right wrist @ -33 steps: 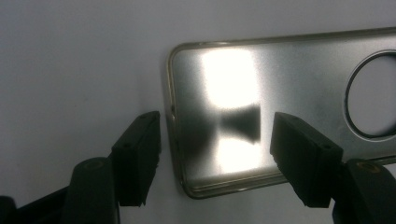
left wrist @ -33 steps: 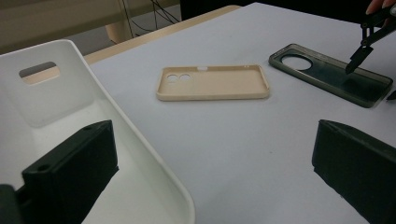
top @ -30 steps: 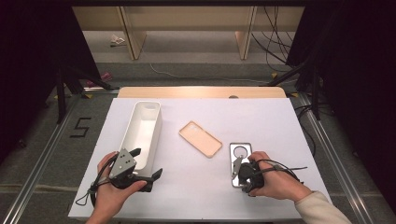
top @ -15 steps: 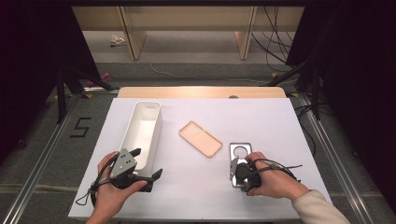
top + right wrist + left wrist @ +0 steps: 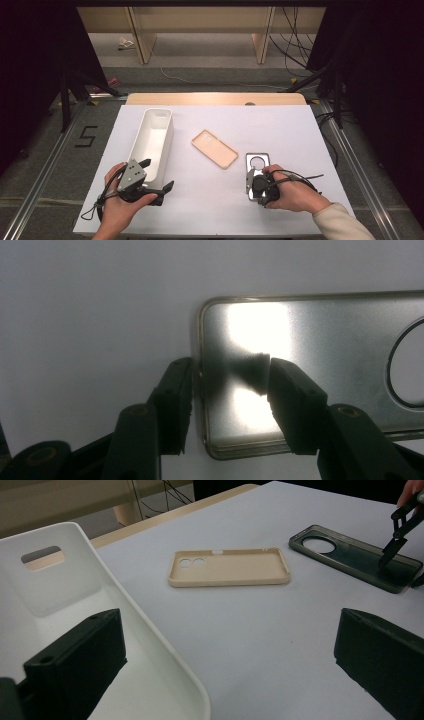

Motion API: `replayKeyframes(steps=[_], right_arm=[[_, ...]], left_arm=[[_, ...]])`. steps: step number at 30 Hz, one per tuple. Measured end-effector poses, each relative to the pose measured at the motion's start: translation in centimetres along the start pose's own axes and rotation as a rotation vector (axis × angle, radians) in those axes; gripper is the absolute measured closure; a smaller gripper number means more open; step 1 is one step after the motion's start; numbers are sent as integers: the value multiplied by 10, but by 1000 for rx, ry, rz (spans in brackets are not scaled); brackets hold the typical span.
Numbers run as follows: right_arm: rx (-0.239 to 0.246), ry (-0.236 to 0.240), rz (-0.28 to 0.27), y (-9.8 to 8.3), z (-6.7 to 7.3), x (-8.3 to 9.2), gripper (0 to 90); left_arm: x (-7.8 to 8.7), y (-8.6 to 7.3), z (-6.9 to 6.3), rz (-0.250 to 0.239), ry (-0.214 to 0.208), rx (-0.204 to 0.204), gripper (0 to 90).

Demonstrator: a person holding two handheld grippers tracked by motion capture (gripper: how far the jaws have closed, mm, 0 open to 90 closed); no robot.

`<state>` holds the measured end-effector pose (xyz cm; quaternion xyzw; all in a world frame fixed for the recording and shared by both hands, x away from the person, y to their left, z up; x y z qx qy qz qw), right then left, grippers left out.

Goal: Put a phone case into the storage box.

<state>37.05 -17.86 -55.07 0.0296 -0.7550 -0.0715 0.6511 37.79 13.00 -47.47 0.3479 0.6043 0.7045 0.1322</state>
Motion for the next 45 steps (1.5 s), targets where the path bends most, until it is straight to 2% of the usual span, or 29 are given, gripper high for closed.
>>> replayKeyframes(steps=[5, 8, 18, 30, 45], right_arm=[[-4, -4, 20, -4, -2, 2, 543], [-5, -1, 5, -3, -1, 1, 553], [-2, 28, 16, -1, 4, 1, 647], [27, 55, 25, -1, 9, 2, 776], [28, 75, 25, 0, 12, 2, 857]], left_arm=[[0, 0, 0, -1, -1, 1, 0], [0, 0, 0, 0, -1, 3, 0], [0, 0, 0, -1, -2, 1, 0], [0, 0, -1, -1, -3, 0, 0], [0, 0, -1, -1, -4, 1, 0]])
Point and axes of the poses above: each handheld gripper's, and its own axes: x roughly backward along the jaws, y roughly out of its top, z roughly to its left, the point moved 10 cm from there along -x, roughly forward along the jaws, and after that the axes turned 5 degrees about -z, right-handed, at the moved point
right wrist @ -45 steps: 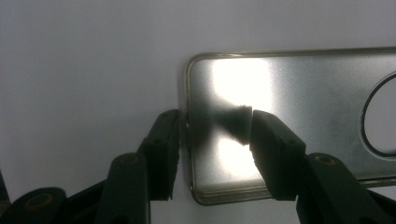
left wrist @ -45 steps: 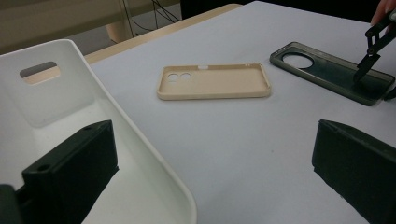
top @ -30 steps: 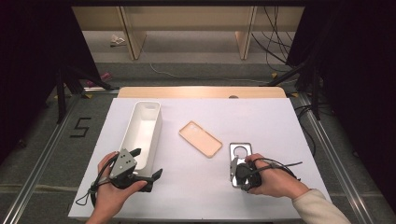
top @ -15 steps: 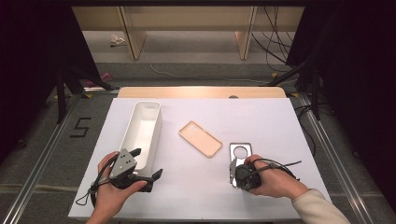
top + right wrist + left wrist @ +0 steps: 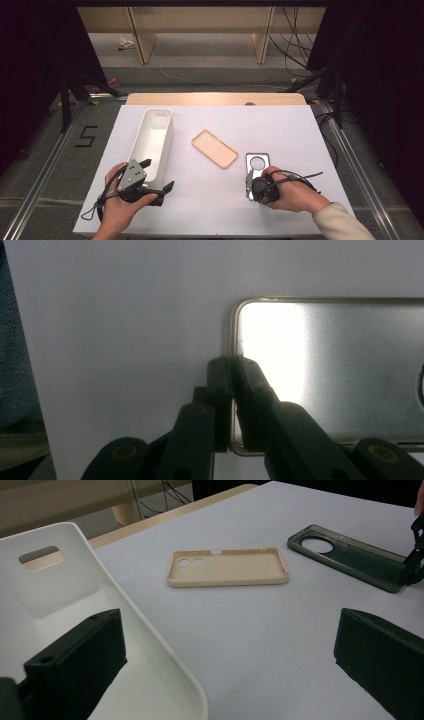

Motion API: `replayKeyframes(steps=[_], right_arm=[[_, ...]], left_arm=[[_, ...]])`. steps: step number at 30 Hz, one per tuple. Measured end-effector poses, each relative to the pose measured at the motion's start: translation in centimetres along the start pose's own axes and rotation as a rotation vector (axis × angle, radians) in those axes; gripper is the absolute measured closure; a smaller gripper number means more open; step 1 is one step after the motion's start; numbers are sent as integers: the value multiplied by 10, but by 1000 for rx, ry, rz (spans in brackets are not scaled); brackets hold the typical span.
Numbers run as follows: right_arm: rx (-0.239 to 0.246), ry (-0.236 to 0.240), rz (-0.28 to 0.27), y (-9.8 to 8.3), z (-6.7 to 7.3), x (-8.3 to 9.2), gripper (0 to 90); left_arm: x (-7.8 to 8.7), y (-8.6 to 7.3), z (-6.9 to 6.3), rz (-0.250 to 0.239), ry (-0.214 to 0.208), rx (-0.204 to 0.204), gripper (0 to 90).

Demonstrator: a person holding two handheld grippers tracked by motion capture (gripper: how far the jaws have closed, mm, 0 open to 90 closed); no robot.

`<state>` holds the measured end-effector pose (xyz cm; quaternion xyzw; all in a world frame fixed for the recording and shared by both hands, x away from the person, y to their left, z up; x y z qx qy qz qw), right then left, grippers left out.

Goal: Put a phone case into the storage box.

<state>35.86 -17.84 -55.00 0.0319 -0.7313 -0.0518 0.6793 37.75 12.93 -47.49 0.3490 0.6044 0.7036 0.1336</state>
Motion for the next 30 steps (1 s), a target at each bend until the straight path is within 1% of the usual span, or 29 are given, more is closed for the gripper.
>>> replayKeyframes(steps=[15, 22, 26, 27, 28, 30], right_arm=[[-10, 8, -4, 0, 1, 1, 883], [1, 1, -11, 1, 0, 3, 887], [5, -13, -18, 1, -1, 5, 887], [-8, -8, -12, 1, 0, 7, 888], [-6, -11, -8, 0, 0, 8, 888], [-7, -17, -27, 2, -1, 8, 888]], left_arm=[[0, 0, 0, -1, 0, -1, 0], [0, 1, 0, -2, -1, -2, 0], [0, 1, 0, -2, 0, -1, 0], [0, 1, 0, -2, -1, -2, 0], [1, 1, 0, -2, 0, -1, 0], [1, 1, 0, -3, 0, -1, 0]])
Point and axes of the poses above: each handheld gripper's, and its own axes: x roughly backward along the jaws, y roughly out of its top, z roughly to its left, the point moved 10 cm from there along -x, roughly forward along the jaws, and after that the axes turned 5 degrees about -z, right-handed, at the moved point
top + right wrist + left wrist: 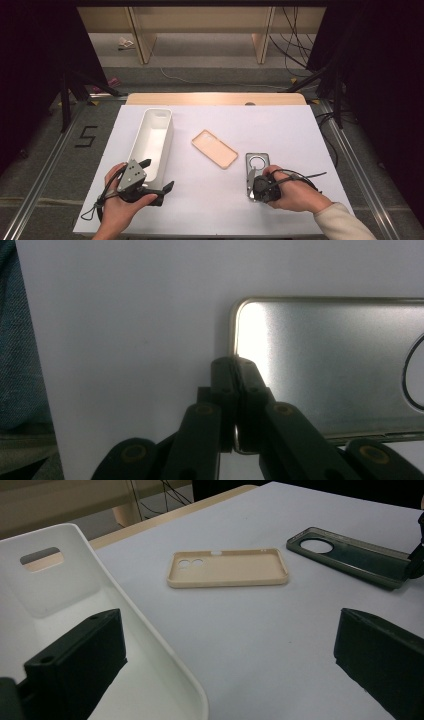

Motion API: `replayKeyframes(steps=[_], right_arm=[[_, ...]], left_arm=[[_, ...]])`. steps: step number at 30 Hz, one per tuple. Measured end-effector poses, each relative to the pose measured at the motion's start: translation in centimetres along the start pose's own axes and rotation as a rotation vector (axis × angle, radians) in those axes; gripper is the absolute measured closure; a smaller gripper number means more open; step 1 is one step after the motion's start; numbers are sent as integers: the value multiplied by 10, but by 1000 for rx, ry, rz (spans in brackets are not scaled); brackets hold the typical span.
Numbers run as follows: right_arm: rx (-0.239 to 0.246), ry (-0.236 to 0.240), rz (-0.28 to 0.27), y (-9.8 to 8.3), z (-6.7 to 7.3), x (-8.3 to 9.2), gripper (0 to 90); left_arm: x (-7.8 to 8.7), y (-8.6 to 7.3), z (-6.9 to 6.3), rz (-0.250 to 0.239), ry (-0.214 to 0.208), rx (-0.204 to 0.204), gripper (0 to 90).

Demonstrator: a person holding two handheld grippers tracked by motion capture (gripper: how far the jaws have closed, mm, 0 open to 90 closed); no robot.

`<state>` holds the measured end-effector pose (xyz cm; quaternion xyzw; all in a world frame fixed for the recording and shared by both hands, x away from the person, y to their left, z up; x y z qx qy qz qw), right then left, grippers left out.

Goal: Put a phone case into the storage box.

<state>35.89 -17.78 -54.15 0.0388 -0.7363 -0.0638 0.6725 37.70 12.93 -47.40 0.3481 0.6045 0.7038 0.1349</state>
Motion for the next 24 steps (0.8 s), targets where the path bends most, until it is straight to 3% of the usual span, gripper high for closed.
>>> replayKeyframes(steps=[3, 6, 16, 24], right_arm=[[-3, -12, 7, 0, -1, 4, 889], [-10, -20, -26, 2, -3, 6, 889], [-31, -42, -56, 3, -7, 16, 889], [-38, -66, -120, 8, -11, 22, 891]], left_arm=[[0, 0, 0, 0, -1, 0, 0], [0, 0, 0, 0, 0, 0, 0], [0, 1, -1, -11, -7, 13, 2], [0, 2, -1, -13, -7, 13, 5]])
Point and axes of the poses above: each handheld gripper's, and its own axes: x roughly backward along the jaws, y roughly out of its top, z roughly to its left, the point moved 10 cm from there along -x, roughly forward along the jaws, and after that the axes turned 5 degrees about -z, right-handed, at the moved point
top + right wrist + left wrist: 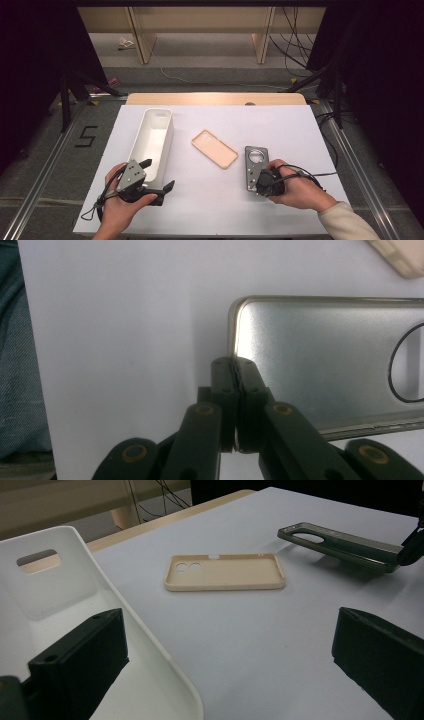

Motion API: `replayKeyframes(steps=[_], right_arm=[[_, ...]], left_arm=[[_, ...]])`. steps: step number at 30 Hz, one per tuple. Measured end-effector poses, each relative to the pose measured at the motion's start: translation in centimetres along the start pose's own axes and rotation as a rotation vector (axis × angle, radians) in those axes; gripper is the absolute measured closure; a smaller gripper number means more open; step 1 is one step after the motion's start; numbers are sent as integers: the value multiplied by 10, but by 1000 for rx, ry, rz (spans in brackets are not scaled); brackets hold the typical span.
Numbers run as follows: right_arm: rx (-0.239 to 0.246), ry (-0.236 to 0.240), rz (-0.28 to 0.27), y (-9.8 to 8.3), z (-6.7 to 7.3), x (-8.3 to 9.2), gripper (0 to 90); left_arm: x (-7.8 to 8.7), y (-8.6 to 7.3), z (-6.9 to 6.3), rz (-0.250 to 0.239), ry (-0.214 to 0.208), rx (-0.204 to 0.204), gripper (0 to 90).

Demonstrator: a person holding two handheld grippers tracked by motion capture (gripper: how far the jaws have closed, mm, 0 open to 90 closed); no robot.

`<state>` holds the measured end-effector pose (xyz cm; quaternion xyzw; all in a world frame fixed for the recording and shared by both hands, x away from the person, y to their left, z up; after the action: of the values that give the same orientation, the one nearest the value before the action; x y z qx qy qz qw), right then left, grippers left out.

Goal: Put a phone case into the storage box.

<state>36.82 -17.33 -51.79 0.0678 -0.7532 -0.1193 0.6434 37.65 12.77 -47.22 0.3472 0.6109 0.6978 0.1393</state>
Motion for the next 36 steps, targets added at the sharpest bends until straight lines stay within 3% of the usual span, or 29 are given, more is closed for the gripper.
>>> replayKeyframes(steps=[8, 20, 24, 30, 36], right_arm=[[-21, -26, -59, 3, -4, 3, 891], [-69, -74, -211, 16, -9, 9, 892], [-63, -95, -263, 21, -11, 9, 892], [-54, -124, -316, 33, -11, 6, 892], [-32, -137, -372, 47, -8, 7, 892]], left_arm=[[0, 0, 1, -2, 5, 4, 8], [0, 4, 2, 9, 27, 17, 14], [-1, 13, -1, 18, 50, 26, 28], [-8, 34, -11, 22, 33, 33, 53], [-25, 56, -13, 40, 23, 42, 81]])
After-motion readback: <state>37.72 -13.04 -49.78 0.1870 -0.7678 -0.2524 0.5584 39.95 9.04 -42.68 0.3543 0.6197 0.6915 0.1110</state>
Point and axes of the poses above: each handheld gripper's, and its own axes: x roughly backward along the jaws, y roughly out of its top, z roughly to its left, the point moved 10 cm from there along -x, roughly forward along the jaws, and after that the axes turned 5 degrees about -z, right-handed, at the moved point
